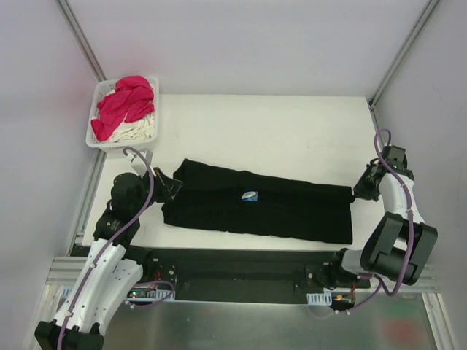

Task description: Fold and stack the t-shirts

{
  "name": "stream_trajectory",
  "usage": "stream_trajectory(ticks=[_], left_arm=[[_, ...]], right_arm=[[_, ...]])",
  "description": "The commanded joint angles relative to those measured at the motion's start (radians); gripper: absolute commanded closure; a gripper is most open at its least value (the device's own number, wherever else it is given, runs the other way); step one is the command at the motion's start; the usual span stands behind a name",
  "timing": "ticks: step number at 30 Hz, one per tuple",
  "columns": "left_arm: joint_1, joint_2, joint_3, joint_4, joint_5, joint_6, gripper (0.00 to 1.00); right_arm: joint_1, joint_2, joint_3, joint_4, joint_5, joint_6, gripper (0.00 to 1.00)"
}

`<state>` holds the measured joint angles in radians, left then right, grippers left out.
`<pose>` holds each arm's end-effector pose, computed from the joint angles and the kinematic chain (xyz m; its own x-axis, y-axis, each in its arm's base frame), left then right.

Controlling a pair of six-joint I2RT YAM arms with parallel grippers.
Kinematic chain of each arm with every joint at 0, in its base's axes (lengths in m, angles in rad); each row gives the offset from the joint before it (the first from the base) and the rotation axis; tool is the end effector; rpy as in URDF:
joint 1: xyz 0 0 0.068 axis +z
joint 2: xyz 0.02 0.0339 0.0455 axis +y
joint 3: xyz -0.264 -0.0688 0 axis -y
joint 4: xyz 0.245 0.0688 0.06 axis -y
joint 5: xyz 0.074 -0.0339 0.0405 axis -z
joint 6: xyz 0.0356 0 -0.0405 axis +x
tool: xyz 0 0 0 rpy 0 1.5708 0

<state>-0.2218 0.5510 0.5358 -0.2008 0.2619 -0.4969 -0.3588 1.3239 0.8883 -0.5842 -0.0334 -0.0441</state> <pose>0.1412 -0.0413 0.2848 -0.4027 -0.3812 -0.8322 0.3040 0.8019 -0.5144 0.2441 -0.0903 0.2271 -0.8117 0.2574 -0.5243 0.2991 0.9542 0.0053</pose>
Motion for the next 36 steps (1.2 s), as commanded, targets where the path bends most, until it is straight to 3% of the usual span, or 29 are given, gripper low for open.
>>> stream_trajectory(ticks=[1, 24, 25, 26, 27, 28, 30, 31, 32, 36], left_arm=[[-0.005, -0.037, -0.019, -0.025, -0.021, -0.040, 1.00], [-0.042, -0.066, -0.054, -0.127, -0.075, -0.063, 1.00], [-0.042, -0.056, -0.048, -0.133, -0.081, -0.066, 1.00], [-0.042, -0.048, -0.039, -0.156, -0.084, -0.072, 0.92], [-0.042, -0.040, -0.016, -0.164, -0.082, -0.071, 0.69], [-0.042, -0.033, -0.005, -0.173, -0.102, -0.068, 0.56], [-0.042, -0.042, 0.036, -0.210, -0.134, -0.062, 0.34], [-0.042, -0.055, 0.055, -0.221, -0.153, -0.052, 0.07], [-0.042, -0.057, 0.073, -0.235, -0.183, -0.040, 0.01], [-0.042, 0.009, 0.237, -0.267, -0.194, 0.000, 0.01]], right_arm=[[-0.012, 0.020, 0.061, -0.002, 0.027, -0.008, 0.99], [-0.012, 0.067, 0.041, 0.018, 0.010, -0.005, 0.99], [-0.012, 0.064, 0.041, 0.017, 0.003, -0.005, 0.94], [-0.012, 0.060, 0.040, 0.015, -0.002, -0.005, 0.84], [-0.012, 0.052, 0.038, 0.014, -0.009, -0.007, 0.75], [-0.012, 0.031, 0.038, 0.014, -0.028, -0.010, 0.60], [-0.012, 0.002, 0.046, 0.003, -0.043, -0.014, 0.44], [-0.012, -0.027, 0.057, -0.006, -0.052, -0.017, 0.30], [-0.012, -0.040, 0.076, -0.031, -0.053, -0.020, 0.23], [-0.012, -0.097, 0.139, -0.077, -0.109, -0.023, 0.04]])
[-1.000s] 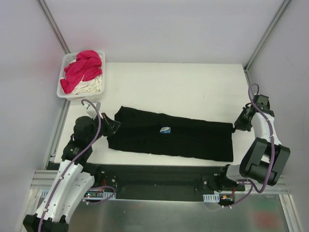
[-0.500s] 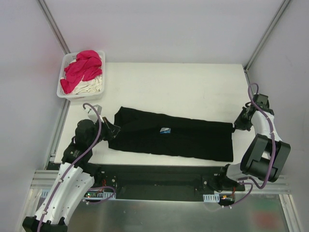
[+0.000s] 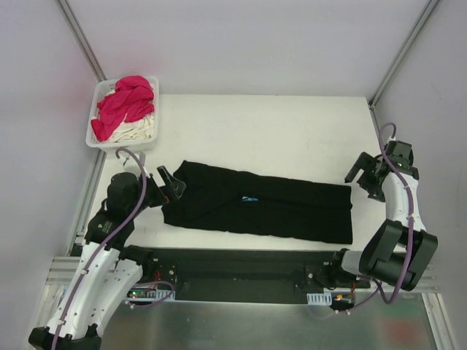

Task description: Fold and stack the t-shirts

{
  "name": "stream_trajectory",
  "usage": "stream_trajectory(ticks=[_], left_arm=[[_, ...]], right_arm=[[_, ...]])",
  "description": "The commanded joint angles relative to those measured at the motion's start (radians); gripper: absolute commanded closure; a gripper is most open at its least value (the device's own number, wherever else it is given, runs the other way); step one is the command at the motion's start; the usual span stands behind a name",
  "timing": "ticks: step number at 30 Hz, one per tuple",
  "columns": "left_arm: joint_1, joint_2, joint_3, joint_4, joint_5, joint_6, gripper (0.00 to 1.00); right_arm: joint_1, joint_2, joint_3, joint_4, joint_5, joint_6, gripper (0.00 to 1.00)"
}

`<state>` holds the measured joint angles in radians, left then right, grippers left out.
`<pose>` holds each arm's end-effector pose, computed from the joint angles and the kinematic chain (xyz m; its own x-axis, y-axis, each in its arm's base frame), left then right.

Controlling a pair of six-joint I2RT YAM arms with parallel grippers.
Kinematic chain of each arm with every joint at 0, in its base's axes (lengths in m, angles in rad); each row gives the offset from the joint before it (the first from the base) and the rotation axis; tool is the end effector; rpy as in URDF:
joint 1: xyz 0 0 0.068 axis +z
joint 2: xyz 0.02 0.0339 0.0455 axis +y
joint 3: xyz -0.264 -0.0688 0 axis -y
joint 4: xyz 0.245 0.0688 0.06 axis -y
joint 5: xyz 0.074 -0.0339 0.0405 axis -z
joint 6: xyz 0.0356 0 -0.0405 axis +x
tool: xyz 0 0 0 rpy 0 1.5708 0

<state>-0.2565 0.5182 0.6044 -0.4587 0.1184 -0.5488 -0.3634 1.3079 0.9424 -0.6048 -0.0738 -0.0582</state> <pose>0.1261 -0.0374 0.2853 -0.4873 -0.4077 -0.7722 0.1221 0.8438 -0.5226 0.2473 -0.0912 0.2466 -0.7882 0.2377 -0.5676 0.2702 0.9624 0.0279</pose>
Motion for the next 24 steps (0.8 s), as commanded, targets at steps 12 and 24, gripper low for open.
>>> stream_trajectory(ticks=[12, 24], left_arm=[[-0.018, 0.643, 0.483, -0.100, 0.250, 0.180, 0.05], [-0.230, 1.078, 0.598, 0.051, 0.207, 0.317, 0.25]], right_arm=[[0.225, -0.136, 0.059, -0.026, -0.225, 0.083, 0.04], [0.383, -0.116, -0.037, 0.048, -0.115, 0.189, 0.04]])
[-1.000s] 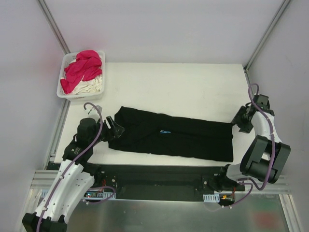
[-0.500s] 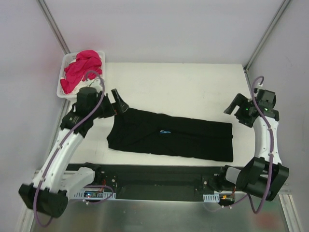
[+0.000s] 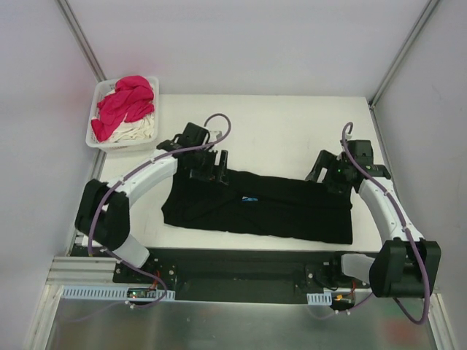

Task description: Fold and stack the t-shirts

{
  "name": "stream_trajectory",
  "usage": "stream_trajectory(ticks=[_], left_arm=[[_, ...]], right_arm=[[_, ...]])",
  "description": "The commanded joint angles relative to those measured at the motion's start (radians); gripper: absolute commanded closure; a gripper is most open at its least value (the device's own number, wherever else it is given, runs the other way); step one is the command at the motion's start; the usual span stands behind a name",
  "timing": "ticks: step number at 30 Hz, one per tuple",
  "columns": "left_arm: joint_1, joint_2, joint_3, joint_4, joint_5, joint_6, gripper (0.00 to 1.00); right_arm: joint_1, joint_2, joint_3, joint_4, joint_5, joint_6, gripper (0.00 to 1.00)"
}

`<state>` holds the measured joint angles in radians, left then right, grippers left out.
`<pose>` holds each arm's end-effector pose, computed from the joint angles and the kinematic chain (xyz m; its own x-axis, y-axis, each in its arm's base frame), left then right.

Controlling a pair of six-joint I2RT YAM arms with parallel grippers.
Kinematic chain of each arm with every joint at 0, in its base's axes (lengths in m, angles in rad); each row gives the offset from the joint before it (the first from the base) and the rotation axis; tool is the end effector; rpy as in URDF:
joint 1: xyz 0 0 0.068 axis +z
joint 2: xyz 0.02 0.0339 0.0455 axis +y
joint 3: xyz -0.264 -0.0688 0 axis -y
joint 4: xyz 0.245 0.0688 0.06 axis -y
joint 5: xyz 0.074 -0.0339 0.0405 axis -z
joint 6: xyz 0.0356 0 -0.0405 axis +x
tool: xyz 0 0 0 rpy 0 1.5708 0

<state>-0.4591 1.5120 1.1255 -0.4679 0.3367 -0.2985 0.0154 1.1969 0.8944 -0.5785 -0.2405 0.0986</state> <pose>0.2859 -0.1544 0.2591 -0.8264 0.0989 -0.5544 0.3868 0.8151 -0.4313 0.2443 0.0122 0.2598 -0.7839 0.0835 -0.6152 -0.0898 0.9652 0.2455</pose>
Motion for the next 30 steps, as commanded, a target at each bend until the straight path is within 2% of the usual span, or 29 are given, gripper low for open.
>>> stream_trajectory(ticks=[1, 6, 11, 19, 28, 30], left_arm=[[-0.027, 0.100, 0.086, 0.072, -0.025, 0.078, 0.24], [-0.021, 0.183, 0.129, 0.081, -0.114, 0.111, 0.23], [0.000, 0.241, 0.131, 0.113, -0.068, 0.095, 0.25], [-0.003, 0.243, 0.045, 0.196, 0.010, 0.027, 0.41], [-0.007, 0.214, -0.030, 0.227, 0.008, 0.002, 0.42], [-0.007, 0.217, -0.033, 0.233, 0.016, -0.002, 0.49]], right_arm=[[0.006, -0.008, 0.015, 0.002, 0.072, 0.030, 0.04], [0.006, -0.042, 0.015, -0.024, 0.110, 0.015, 0.04], [0.004, -0.034, 0.021, -0.053, 0.132, 0.009, 0.04], [0.004, -0.011, 0.055, -0.084, 0.162, 0.004, 0.04], [0.004, 0.006, 0.072, -0.103, 0.173, -0.011, 0.04], [0.004, 0.006, 0.071, -0.101, 0.173, -0.008, 0.04]])
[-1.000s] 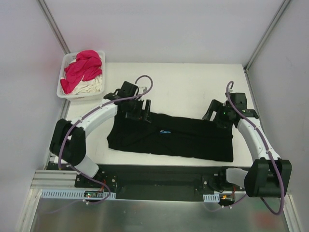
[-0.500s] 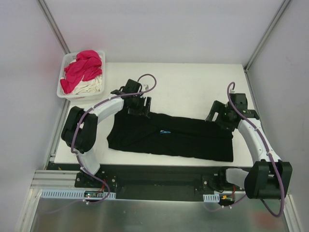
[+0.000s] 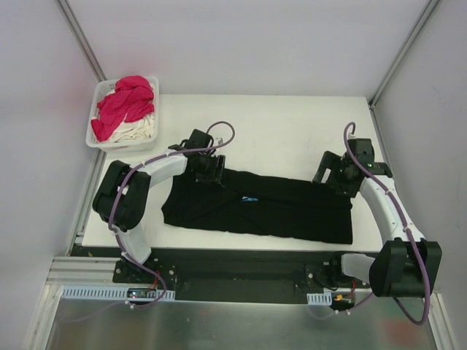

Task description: Fold and stack the t-shirts

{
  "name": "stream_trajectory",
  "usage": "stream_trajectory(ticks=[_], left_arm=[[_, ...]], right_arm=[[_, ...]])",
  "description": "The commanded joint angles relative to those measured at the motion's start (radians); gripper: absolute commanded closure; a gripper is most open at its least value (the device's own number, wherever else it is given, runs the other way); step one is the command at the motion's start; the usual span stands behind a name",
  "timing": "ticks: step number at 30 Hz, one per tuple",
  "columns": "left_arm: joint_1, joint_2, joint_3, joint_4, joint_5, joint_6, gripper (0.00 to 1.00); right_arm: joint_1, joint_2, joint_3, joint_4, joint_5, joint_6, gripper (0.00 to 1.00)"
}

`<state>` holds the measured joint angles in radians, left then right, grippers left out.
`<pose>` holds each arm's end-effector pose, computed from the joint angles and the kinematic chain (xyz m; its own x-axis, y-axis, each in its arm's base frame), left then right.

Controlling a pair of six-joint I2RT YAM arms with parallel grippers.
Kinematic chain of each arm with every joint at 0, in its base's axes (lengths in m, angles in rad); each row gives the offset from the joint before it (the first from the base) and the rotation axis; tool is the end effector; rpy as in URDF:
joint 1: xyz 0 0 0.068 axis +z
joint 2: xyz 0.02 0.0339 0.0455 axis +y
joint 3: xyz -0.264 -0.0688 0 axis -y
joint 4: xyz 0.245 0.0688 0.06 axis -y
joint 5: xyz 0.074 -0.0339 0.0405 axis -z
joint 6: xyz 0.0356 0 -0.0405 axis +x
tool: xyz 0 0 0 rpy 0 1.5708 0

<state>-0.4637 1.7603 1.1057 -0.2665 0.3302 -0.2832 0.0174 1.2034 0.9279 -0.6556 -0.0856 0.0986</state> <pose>0.3220 -0.1739 0.1855 -0.8511 0.1300 -0.5087 0.3757 0.8277 -0.4169 0.2425 0.0073 0.2631 -0.8050 0.0841 -0.5873 0.0109 0.9918 0.1270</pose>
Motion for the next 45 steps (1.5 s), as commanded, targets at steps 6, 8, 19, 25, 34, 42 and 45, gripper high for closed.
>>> stream_trajectory(ticks=[6, 8, 19, 25, 34, 42, 45], left_arm=[[-0.007, -0.065, -0.021, 0.044, 0.007, -0.014, 0.81], [-0.007, -0.081, -0.029, 0.044, 0.001, -0.014, 0.94], [-0.065, -0.312, -0.214, 0.052, -0.005, -0.054, 1.00], [-0.197, -0.387, -0.283, 0.055, -0.084, -0.105, 0.99], [-0.391, -0.458, -0.270, 0.030, -0.137, -0.183, 0.23], [-0.163, -0.473, -0.065, -0.195, -0.277, -0.281, 0.01], [-0.106, -0.414, 0.001, -0.218, -0.324, -0.300, 0.01]], right_arm=[[0.003, -0.010, 0.023, -0.026, 0.023, -0.007, 0.04], [0.003, -0.007, 0.023, -0.027, 0.020, -0.007, 0.04], [0.003, 0.039, 0.022, -0.021, 0.017, -0.003, 0.04], [0.003, 0.067, -0.009, 0.007, 0.012, -0.004, 0.04], [0.001, 0.079, -0.054, 0.033, -0.002, -0.016, 0.04], [0.003, 0.024, -0.017, 0.007, -0.045, -0.016, 0.04], [0.004, -0.001, 0.003, -0.045, 0.001, 0.009, 0.04]])
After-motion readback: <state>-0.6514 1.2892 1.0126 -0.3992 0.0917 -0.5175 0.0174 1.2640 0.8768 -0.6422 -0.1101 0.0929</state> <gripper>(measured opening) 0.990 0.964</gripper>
